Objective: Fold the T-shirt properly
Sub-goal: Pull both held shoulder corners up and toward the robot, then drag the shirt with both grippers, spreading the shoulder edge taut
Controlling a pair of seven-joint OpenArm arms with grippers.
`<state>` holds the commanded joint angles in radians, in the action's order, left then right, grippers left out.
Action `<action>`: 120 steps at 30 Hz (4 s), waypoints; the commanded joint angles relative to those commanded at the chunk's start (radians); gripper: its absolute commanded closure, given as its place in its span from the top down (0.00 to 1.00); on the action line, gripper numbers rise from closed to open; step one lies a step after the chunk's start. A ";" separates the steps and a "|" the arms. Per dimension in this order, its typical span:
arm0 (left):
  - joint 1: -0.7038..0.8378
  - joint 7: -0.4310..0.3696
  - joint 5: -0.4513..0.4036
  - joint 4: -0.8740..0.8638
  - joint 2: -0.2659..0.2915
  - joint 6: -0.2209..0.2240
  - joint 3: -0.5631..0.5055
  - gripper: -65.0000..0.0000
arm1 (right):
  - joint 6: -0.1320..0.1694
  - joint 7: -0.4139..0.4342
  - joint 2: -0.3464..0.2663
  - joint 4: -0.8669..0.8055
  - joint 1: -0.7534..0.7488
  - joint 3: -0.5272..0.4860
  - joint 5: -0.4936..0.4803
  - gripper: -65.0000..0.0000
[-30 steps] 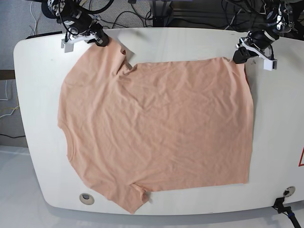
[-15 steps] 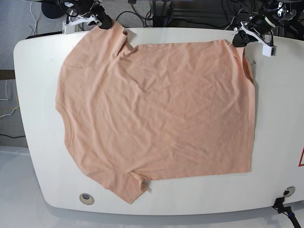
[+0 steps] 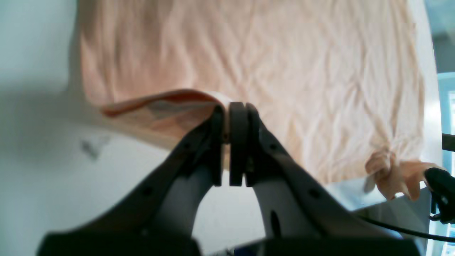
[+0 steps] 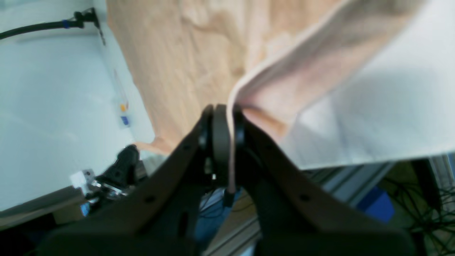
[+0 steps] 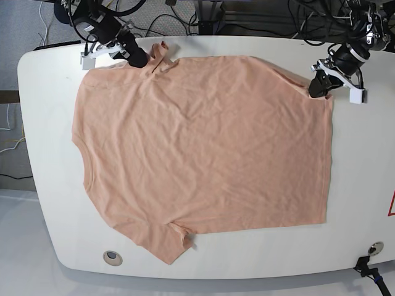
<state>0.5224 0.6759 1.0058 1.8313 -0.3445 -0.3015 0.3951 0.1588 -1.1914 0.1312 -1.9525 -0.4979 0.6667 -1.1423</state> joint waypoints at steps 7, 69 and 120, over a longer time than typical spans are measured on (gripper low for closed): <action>-0.115 0.000 -0.005 -0.074 -0.003 0.000 -0.003 0.00 | 0.000 0.000 -0.066 0.005 0.137 0.000 0.006 0.00; -0.528 -0.005 -0.009 -0.568 -0.031 0.000 -0.063 0.00 | 0.000 0.051 -0.201 0.658 0.806 -0.002 0.178 0.00; -0.264 -0.084 -0.436 -0.141 -0.117 -0.118 -0.061 0.58 | 0.232 0.334 -0.506 0.308 0.413 -0.301 0.818 0.63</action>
<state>0.2585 0.5915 0.5700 1.6901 -0.4611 -0.4196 0.3337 0.3905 -0.8569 -0.3751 -1.6441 -0.0852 0.3659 -0.3245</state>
